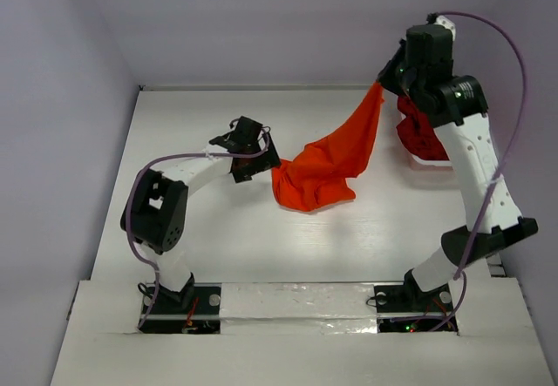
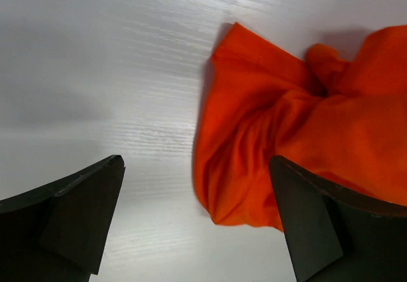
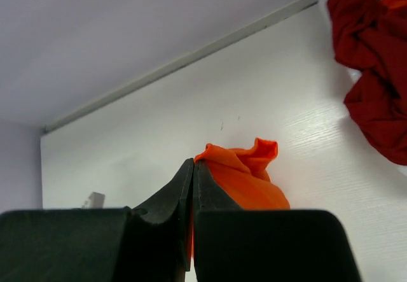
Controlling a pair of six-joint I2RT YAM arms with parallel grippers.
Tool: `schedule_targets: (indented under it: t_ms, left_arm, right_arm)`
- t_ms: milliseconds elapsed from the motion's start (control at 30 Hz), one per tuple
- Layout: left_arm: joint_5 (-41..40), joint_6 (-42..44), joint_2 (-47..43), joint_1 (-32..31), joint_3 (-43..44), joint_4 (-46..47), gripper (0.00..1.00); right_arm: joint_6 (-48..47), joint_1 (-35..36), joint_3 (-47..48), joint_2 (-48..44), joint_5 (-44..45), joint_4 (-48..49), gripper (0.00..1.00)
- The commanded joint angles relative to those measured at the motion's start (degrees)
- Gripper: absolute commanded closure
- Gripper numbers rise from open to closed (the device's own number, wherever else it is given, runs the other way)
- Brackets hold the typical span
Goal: Fold and stack the t-shirts
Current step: Flatten out the tshirt
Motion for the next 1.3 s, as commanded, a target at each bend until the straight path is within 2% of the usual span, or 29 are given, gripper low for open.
schedule_targets:
  t_ms: [0, 100, 300, 433, 567, 800, 900, 1267]
  left_arm:
    - [-0.77, -0.19, -9.51, -0.77, -0.22, 1.09, 0.04]
    - [-0.77, 1.04, -12.24, -2.17, 3.01, 0.04, 0.05]
    - [-6.31, 3.68, -9.78, -9.29, 8.92, -3.57, 0.06]
    - [-3.34, 5.52, -5.40, -12.28, 11.72, -3.04, 0.06]
    - [-3.23, 7.55, 3.03, -15.36, 15.60, -6.91, 0.06]
    - [-6.22, 8.33, 3.84, -20.37, 16.82, -5.76, 0.06]
    - [-8.94, 9.48, 4.54, -23.01, 21.21, -8.31, 0.06]
    - [-14.57, 11.94, 5.85, -26.26, 36.16, -15.25, 0.07]
  right_arm:
    - [-6.09, 0.01, 3.82, 2.85, -8.17, 2.25, 1.00]
    - [-8.55, 0.01, 6.62, 4.69, -9.14, 1.90, 1.00]
    - [-13.75, 0.01, 15.16, 9.70, -11.68, 0.58, 1.00]
    - [-13.76, 0.01, 18.85, 12.07, -14.41, 0.58, 1.00]
    - [-13.31, 0.01, 17.72, 12.08, -14.68, 1.02, 1.00]
    - [-14.46, 0.01, 15.87, 10.94, -13.45, 1.37, 1.00]
    - [-14.37, 0.01, 15.52, 11.55, -13.80, 1.46, 1.00]
    - [-14.63, 0.01, 15.17, 13.40, -17.31, 1.73, 1.00]
